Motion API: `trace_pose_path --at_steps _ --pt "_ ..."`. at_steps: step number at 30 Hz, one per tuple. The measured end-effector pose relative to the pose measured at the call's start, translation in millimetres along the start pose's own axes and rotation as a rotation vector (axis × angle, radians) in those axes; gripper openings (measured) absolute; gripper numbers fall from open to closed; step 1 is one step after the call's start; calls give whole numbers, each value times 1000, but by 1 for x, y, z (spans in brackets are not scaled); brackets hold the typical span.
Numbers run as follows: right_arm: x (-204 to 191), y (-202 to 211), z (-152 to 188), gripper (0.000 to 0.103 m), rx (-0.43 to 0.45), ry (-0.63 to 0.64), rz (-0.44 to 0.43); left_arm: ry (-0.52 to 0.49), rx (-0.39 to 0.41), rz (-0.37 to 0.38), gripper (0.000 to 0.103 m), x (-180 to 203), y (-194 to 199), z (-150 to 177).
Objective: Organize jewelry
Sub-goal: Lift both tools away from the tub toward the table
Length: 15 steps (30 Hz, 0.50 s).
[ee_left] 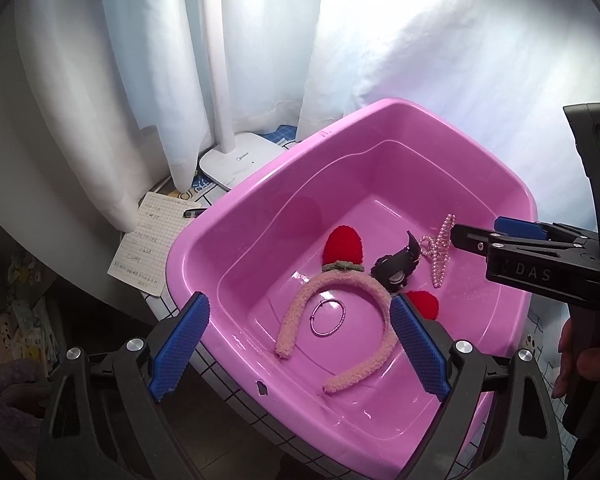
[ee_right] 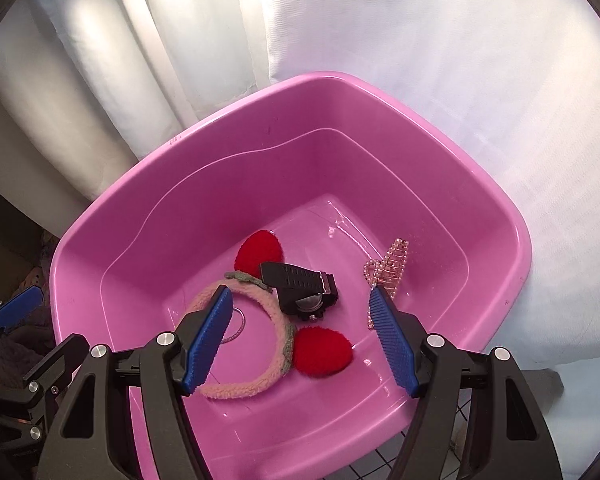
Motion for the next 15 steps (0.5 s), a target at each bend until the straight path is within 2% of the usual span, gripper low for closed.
trace_pose_path --at_steps 3,8,15 --pt "1 15 9 68 24 -24 -7 0 23 1 94 0 9 2" --pt "3 45 29 68 95 -70 -15 -24 59 1 94 2 24 5" --pt "21 94 76 70 192 -156 -8 -79 112 10 95 23 49 19"
Point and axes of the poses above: each gripper's, at about its wrist camera, not at the fingertips, and y roughly against the way its jaws point, x to its right, z to its underside, the point moved 2 cm from there along -y, roughly the way its jaws point, and after that the axes turned 7 degrees about z, right-handed, at the moved point
